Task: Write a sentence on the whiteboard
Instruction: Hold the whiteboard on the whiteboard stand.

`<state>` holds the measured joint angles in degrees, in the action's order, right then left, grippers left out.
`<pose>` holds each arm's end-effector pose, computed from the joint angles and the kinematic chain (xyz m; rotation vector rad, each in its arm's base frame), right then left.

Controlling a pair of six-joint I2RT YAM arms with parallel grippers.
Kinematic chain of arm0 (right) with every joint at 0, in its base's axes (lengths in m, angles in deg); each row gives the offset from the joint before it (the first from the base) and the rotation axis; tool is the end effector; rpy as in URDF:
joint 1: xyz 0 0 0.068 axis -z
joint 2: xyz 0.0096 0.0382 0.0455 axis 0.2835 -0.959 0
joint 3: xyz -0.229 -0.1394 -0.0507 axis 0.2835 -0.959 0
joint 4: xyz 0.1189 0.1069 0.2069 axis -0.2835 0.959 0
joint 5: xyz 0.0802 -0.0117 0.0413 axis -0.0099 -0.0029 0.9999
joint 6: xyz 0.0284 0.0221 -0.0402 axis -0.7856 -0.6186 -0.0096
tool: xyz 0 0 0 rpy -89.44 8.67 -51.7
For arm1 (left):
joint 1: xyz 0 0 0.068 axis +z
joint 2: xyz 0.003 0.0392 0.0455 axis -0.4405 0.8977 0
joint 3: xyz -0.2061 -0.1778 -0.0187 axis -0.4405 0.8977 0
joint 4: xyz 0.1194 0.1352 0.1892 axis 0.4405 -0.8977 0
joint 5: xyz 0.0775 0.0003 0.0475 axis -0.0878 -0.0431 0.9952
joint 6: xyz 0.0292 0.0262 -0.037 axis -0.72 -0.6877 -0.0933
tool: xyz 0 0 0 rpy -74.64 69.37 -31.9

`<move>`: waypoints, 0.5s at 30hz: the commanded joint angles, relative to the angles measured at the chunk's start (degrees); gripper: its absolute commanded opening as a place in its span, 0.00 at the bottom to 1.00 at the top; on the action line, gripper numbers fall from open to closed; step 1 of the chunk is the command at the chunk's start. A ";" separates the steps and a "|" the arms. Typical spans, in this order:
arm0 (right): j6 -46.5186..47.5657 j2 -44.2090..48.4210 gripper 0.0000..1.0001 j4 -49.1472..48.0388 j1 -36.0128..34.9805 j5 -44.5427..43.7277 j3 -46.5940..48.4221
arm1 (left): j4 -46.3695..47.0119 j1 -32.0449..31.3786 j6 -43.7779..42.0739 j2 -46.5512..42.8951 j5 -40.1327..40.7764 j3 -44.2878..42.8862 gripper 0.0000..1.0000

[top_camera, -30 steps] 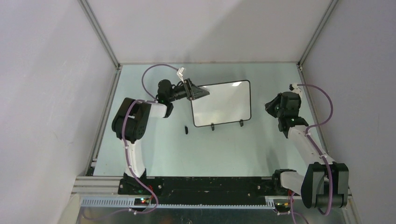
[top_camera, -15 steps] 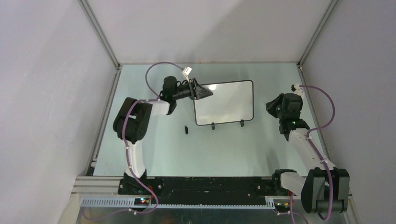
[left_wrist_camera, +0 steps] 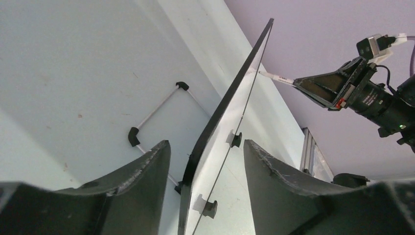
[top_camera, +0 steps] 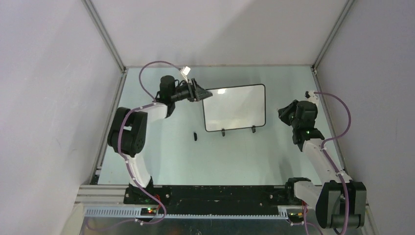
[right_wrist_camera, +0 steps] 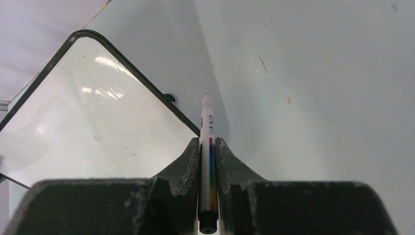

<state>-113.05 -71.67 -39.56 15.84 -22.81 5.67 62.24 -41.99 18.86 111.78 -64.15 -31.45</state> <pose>0.2368 0.0019 0.2480 0.5615 1.9598 0.3400 0.3882 -0.1372 0.2111 0.2856 1.9166 -1.3629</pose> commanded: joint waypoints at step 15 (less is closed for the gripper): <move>0.45 2.16 0.00 -3.86 0.10 2.92 -1.75 | 52.90 1.92 20.94 2.95 0.93 14.73 0.48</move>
<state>-113.03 -70.14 -41.16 15.84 -20.60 4.23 97.72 -41.16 31.87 113.16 -63.08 -16.74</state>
